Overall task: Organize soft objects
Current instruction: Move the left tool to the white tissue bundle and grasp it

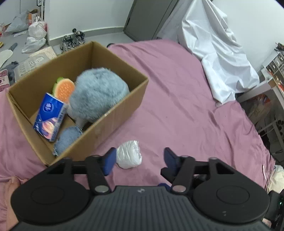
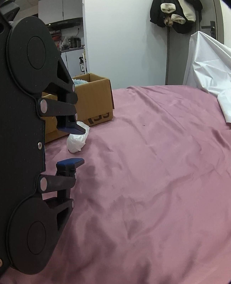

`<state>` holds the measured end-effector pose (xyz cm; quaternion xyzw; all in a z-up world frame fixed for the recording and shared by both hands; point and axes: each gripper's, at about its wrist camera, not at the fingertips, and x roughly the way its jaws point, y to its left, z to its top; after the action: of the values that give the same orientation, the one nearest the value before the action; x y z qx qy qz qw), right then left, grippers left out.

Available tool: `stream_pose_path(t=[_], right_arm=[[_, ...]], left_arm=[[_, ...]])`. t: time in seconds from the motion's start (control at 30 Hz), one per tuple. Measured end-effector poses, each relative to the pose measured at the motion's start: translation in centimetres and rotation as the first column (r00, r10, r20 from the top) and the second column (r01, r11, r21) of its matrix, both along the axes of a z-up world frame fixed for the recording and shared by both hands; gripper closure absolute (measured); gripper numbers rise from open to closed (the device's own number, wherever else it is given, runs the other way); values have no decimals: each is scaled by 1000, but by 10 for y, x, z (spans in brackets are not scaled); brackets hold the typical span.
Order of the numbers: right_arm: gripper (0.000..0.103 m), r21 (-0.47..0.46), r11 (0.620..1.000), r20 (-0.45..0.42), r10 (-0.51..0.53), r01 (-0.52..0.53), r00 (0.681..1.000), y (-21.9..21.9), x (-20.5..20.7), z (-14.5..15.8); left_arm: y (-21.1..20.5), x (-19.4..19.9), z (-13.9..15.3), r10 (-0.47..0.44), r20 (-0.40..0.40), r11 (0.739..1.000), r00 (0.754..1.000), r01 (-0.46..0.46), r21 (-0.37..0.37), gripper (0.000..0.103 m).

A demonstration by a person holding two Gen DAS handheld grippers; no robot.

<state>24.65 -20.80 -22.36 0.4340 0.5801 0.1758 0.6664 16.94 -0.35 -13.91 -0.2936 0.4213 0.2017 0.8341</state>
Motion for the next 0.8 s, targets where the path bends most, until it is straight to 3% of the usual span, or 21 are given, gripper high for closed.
stream_pose_path(t=[0.1,0.2,0.37,0.8], right_arm=[[73,1,1000,8,9,-9,1000,2,2,-3],[78,-2,1000,18,22,-22,1000,5,3,-4],[82,-3,1000,16,26,-26,1000,7,5,-9],[83,-22,1000,-22,8,-9,1000,7,7,-22]], left_arm=[[1,4,-10,-2,-18,1000,1000,2,-17,64],[0,8,-17,-10,-26,1000,1000,10,-16,67],[2,11,-24,-8,-35,1000,999,7,-17,68],[3,24,-43,-9,-93,1000,996,10,16,65]])
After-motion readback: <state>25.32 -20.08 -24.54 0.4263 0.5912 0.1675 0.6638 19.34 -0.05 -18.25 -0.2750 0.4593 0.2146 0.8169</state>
